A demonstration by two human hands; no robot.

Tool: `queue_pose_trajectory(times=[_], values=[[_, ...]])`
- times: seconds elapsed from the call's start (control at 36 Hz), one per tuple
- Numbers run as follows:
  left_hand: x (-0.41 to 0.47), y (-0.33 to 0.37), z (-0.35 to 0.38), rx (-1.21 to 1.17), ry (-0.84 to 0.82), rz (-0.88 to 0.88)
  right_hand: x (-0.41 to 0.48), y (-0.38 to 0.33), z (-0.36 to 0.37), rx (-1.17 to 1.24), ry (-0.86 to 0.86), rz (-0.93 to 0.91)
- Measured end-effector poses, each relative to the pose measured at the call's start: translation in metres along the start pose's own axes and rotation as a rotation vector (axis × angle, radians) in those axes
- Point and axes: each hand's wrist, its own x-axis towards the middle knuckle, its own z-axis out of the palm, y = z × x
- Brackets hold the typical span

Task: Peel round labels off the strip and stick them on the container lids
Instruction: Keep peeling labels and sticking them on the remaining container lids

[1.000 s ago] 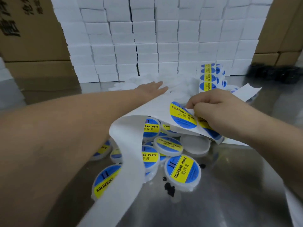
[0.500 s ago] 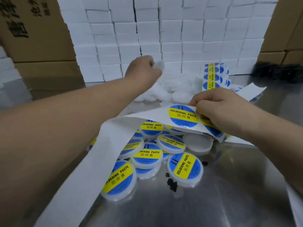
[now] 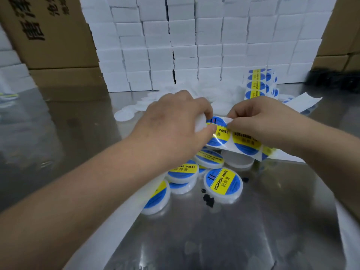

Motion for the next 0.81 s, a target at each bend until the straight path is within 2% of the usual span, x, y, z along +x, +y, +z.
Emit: queue_pose_trajectory(times=[0.08, 0.17, 0.22, 0.36, 0.47, 0.58, 0.81], values=[[0.0, -0.005, 0.0, -0.012, -0.028, 0.023, 0.002, 0.004, -0.002, 0.023, 0.021, 0.021], [-0.001, -0.011, -0.016, -0.267, -0.088, -0.053, 0.003, 0.006, -0.003, 0.022, 0.034, 0.033], [-0.001, -0.016, -0.027, -0.342, -0.096, -0.086, 0.003, 0.007, -0.002, -0.003, 0.027, 0.041], [-0.006, -0.016, -0.023, -0.289, -0.154, -0.112, -0.002, -0.001, -0.003, 0.017, -0.01, 0.009], [-0.007, -0.011, -0.014, -0.163, -0.083, -0.08, -0.007, -0.007, -0.006, 0.089, -0.021, -0.039], [-0.011, -0.009, -0.009, -0.143, -0.079, -0.063, -0.008, -0.008, -0.002, 0.165, -0.035, -0.05], [-0.014, -0.009, -0.004, -0.061, -0.039, -0.047, -0.014, -0.009, 0.0, 0.307, -0.227, -0.153]])
